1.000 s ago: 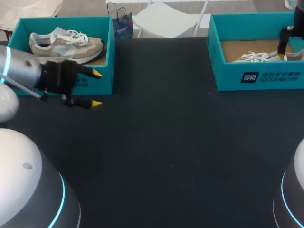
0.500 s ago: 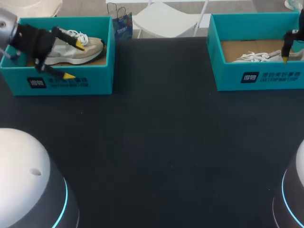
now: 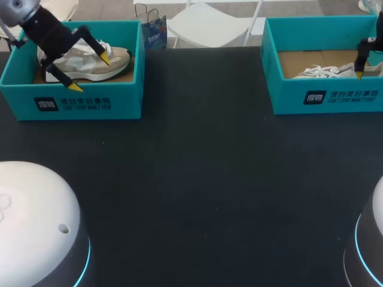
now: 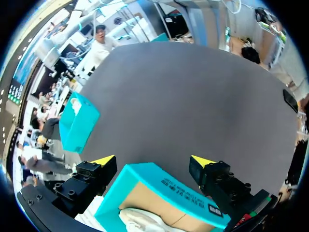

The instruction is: Take the shoe out of the shoebox, open the shoe tongue, remove and reinsert the insole, then place the shoe into the shoebox

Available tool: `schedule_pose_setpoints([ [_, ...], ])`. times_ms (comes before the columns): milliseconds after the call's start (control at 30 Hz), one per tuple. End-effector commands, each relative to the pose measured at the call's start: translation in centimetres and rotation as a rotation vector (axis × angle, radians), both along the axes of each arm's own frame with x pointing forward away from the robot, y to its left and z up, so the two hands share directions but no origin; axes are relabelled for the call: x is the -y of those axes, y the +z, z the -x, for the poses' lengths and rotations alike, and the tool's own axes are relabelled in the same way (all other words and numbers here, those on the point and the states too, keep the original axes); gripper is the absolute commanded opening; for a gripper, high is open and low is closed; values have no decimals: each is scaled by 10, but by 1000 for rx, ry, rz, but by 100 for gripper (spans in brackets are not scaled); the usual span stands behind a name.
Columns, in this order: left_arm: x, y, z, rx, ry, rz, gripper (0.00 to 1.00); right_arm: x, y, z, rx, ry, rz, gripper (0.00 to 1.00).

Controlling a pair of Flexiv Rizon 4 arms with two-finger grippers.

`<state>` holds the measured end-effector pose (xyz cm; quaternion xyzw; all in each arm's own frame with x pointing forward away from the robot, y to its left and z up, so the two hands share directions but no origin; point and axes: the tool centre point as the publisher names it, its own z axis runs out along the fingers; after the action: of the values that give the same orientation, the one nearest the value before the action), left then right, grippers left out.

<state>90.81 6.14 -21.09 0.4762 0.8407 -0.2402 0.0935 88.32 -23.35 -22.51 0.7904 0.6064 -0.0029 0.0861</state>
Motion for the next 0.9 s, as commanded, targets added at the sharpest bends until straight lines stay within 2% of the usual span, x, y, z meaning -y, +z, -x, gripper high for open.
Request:
schedule_pose_setpoints([
  [33, -5, 0, -9, -79, -163, -281, 100, 0, 0, 0, 0, -1, 0, 100],
  [100, -20, -3, -24, -34, -238, -301, 100, 0, 0, 0, 0, -1, 0, 100],
  [133, -26, -2, -31, 32, -262, -320, 100, 0, 0, 0, 0, -1, 0, 100],
  [167, -36, 0, -39, 57, -346, -311, 100, 0, 0, 0, 0, -1, 0, 100],
  [200, -38, 0, -41, 64, -374, -315, 100, 0, 0, 0, 0, -1, 0, 100],
  [233, -47, 1, -53, 124, -387, -335, 100, 0, 0, 0, 0, -1, 0, 100],
  [367, -70, 0, -81, 178, -580, -351, 100, 0, 0, 0, 0, -1, 0, 100],
  [500, -89, -1, -105, 223, -679, -410, 100, 0, 0, 0, 0, -1, 0, 100],
  [567, -102, 1, -112, 263, -842, -441, 100, 0, 0, 0, 0, -1, 0, 100],
  [900, -102, 1, -112, 263, -842, -441, 100, 0, 0, 0, 0, -1, 0, 100],
])
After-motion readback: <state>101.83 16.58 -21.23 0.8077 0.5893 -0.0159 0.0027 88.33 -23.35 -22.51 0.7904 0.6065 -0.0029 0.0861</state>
